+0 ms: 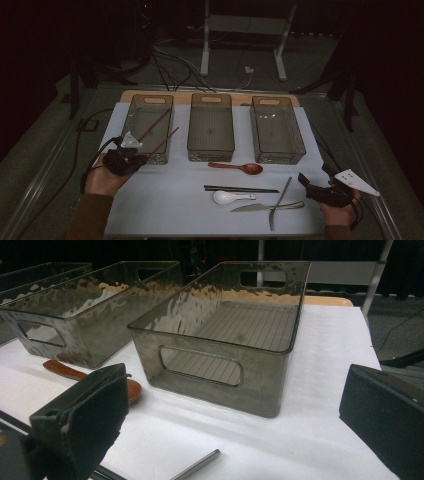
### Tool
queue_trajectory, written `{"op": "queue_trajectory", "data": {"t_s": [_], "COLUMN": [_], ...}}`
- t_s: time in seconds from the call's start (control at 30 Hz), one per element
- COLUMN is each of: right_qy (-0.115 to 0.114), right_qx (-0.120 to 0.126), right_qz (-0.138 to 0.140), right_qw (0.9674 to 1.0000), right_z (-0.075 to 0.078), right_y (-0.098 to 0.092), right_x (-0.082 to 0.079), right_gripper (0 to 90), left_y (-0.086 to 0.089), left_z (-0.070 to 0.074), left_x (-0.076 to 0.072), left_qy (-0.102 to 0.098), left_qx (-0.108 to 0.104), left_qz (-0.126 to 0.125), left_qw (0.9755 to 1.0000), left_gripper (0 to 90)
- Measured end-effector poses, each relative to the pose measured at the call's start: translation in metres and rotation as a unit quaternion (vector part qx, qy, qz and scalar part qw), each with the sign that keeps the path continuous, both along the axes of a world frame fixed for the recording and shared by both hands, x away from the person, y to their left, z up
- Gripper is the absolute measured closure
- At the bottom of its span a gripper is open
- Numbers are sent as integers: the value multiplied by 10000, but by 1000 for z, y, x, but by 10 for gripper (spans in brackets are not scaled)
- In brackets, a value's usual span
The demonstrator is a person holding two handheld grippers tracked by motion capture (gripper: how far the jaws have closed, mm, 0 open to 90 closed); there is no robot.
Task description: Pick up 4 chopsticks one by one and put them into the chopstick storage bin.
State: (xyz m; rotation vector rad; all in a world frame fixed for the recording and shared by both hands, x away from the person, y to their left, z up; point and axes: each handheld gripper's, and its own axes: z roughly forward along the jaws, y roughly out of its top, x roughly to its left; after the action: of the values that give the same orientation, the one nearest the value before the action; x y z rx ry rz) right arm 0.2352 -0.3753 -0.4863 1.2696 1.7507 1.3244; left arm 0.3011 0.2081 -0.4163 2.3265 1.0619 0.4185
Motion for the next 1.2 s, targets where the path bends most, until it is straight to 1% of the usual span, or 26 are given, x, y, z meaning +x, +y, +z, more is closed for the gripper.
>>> {"op": "queue_trajectory", "data": {"t_s": [0.1, 0.27, 0.37, 0.6, 0.83, 1.2], "right_qy": [-4, -2, -3, -2, 10, 18], "right_qx": [-7, -2, -1, -2, -7, -4], "right_qz": [5, 2, 2, 8, 9, 13], "right_qw": [10000, 10000, 10000, 10000, 10000, 10000], "right_z": [0, 0, 0, 0, 0, -1], "right_y": [0, 0, 0, 0, 0, 1], "right_x": [0, 0, 0, 0, 0, 1], "right_gripper": [0, 0, 0, 0, 0, 0], "left_y": [-1, -1, 0, 3, 7, 14], "left_z": [4, 8, 8, 9, 9, 14], "left_x": [6, 15, 22, 34, 41, 53], "left_qy": [-38, -29, -19, 14, 13, 12], "left_qx": [-16, 13, -13, 16, -16, -27], "left_qz": [64, 163, 261, 422, 577, 763], "left_qw": [10000, 9999, 9997, 9991, 9983, 9971], "left_gripper": [864, 864, 864, 864, 864, 864]}}
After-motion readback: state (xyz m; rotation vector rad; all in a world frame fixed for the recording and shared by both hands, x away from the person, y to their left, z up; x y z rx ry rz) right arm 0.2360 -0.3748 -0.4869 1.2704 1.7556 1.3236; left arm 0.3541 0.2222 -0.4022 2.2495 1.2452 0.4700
